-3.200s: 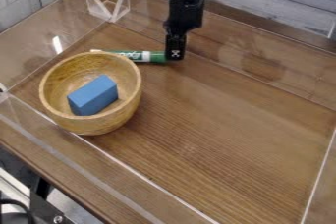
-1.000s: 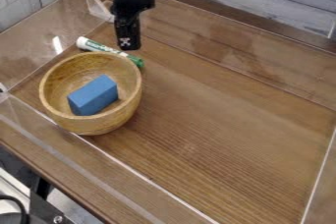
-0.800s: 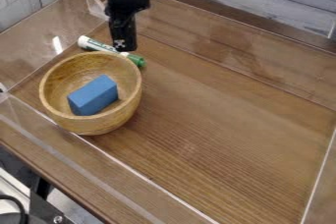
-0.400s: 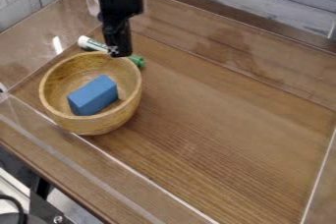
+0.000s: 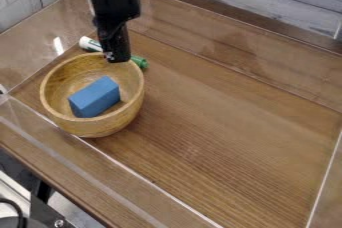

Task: Put the green marker in the brown bowl

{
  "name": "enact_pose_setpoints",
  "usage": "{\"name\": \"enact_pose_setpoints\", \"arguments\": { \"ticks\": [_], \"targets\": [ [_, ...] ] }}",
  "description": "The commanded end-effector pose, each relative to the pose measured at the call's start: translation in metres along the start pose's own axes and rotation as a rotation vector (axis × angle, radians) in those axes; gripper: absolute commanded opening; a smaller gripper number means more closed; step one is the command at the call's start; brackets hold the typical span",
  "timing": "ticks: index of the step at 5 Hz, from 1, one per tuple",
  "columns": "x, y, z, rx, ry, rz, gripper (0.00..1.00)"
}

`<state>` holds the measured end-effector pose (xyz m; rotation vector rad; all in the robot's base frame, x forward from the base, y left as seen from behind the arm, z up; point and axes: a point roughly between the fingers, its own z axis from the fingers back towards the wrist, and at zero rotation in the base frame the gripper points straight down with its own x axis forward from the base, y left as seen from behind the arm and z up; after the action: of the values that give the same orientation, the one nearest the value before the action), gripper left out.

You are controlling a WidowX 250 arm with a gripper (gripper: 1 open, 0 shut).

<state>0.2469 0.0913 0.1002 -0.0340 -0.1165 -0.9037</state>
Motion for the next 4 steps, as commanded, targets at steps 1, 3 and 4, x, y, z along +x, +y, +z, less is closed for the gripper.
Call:
{"name": "enact_pose_setpoints", "arguments": {
  "ticks": [1, 3, 4],
  "targets": [
    [-0.002, -0.002, 0.016, 0.05, -0.026, 0.005, 0.0],
    [-0.003, -0.019, 0.022, 0.03, -0.036, -0.001, 0.0],
    [-0.004, -0.026, 0.024, 0.022, -0.04, -0.006, 0.0]
  ]
}}
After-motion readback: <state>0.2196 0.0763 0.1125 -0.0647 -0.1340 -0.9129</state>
